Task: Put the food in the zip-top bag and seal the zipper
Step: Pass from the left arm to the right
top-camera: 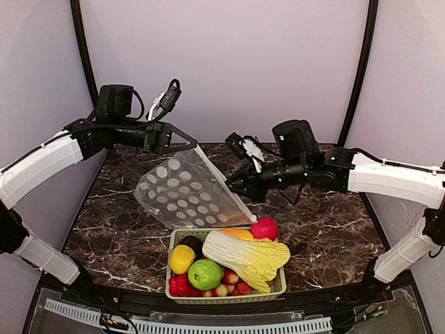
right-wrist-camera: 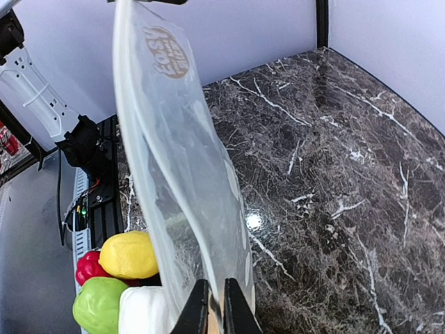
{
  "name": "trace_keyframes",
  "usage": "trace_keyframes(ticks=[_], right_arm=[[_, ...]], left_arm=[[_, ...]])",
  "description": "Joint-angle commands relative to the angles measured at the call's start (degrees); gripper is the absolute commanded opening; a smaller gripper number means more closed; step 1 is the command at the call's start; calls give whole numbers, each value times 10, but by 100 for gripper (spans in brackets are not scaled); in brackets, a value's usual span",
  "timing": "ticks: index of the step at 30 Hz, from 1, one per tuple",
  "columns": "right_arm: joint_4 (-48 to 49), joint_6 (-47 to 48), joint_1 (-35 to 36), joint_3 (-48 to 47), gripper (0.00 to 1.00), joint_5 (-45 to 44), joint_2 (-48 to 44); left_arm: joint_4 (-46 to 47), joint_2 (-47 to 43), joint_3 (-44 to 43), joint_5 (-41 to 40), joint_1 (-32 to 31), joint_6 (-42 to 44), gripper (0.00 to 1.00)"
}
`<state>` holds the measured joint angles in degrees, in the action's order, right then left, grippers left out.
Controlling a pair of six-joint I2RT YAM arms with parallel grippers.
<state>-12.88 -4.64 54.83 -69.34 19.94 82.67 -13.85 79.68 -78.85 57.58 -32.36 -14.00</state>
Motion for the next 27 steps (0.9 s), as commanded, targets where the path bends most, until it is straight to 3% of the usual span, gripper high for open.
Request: trace_keyframes(ticks=[1,6,8,10,12,14,19,27], right_arm=[[24,0,11,-23,3,3,8],[26,-17,12,-17,0,-40,2],[21,-17,10,-12,0,-73,-6],[9,-18,4,-11,0,-115,-14],[-11,-20,-10,-14,0,-146,-22],[-37,-26,-28,-19,0,-173,-30],[-89,-29,-75,-18,0,-241,-63],[-156,-19,-106,-38,0,-299,-98]], left_arm=[[10,-17,10,4,3,1,1],[-18,-20,4,-27,3,21,5],[-36,-25,-3,-59,3,34,27],[-62,-31,-12,-108,3,52,64],[-87,-39,-25,-159,3,70,77],[-113,-47,-40,-207,3,86,84],[-168,-66,-69,-300,3,117,88],[-164,-85,-41,-320,3,75,89]])
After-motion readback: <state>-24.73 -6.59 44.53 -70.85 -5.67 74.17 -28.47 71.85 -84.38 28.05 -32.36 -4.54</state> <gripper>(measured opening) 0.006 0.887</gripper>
